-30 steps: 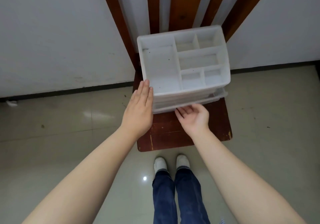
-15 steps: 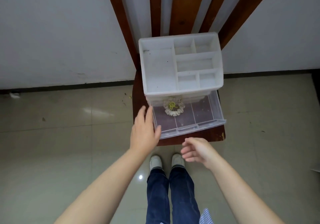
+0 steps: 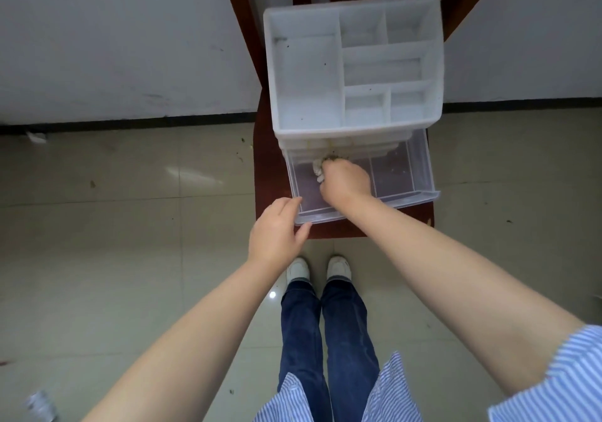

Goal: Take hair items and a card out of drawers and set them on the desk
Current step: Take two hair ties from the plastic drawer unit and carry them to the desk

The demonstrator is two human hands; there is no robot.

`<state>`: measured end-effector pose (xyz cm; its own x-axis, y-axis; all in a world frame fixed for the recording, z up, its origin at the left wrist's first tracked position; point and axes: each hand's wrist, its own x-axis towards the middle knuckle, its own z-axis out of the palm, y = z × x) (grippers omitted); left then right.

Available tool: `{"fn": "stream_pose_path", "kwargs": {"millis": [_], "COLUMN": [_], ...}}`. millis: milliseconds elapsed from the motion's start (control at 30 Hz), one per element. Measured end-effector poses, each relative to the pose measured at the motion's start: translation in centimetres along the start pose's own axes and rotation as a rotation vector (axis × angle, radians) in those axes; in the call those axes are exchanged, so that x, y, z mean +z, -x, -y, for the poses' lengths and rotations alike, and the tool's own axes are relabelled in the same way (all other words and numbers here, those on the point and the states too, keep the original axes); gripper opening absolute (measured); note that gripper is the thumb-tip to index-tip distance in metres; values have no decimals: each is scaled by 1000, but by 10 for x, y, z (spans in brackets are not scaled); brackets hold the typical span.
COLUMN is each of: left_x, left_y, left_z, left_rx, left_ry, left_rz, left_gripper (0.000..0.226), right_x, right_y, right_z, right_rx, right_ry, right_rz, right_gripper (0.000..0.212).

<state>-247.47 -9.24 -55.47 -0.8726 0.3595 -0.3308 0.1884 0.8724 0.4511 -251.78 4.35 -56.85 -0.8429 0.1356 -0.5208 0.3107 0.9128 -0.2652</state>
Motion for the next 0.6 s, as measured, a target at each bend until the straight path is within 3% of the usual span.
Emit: {"fn": "stream_pose_path", "kwargs": {"millis": [100, 167, 233, 333, 467, 600], "left_x": [-7, -11, -12, 0, 14, 19], "left_y": [-7, -17, -32, -59, -80, -86], "left_z": [-9, -20, -31, -45, -56, -56], "left_rx": [-59, 4, 112, 28, 47, 151], "left_ry": [-141, -258, -325, -424, -581, -577], "left_rz": [-92, -146, -71, 88, 105, 140], "left_gripper": [41, 40, 36, 53, 54, 33], "right_x": [-11, -22, -34, -46, -40, -22], "right_y": [11, 24, 38, 51, 64, 80], "right_z": [-9, -27, -47, -66, -73, -82], "right_rx": [42, 76, 158, 246, 236, 222], "right_ry": [-149, -217, -340, -477, -534, -459], "right_rz": [-104, -210, -282, -334, -318, -154], "right_gripper": [18, 9, 3, 2, 17, 9]}}
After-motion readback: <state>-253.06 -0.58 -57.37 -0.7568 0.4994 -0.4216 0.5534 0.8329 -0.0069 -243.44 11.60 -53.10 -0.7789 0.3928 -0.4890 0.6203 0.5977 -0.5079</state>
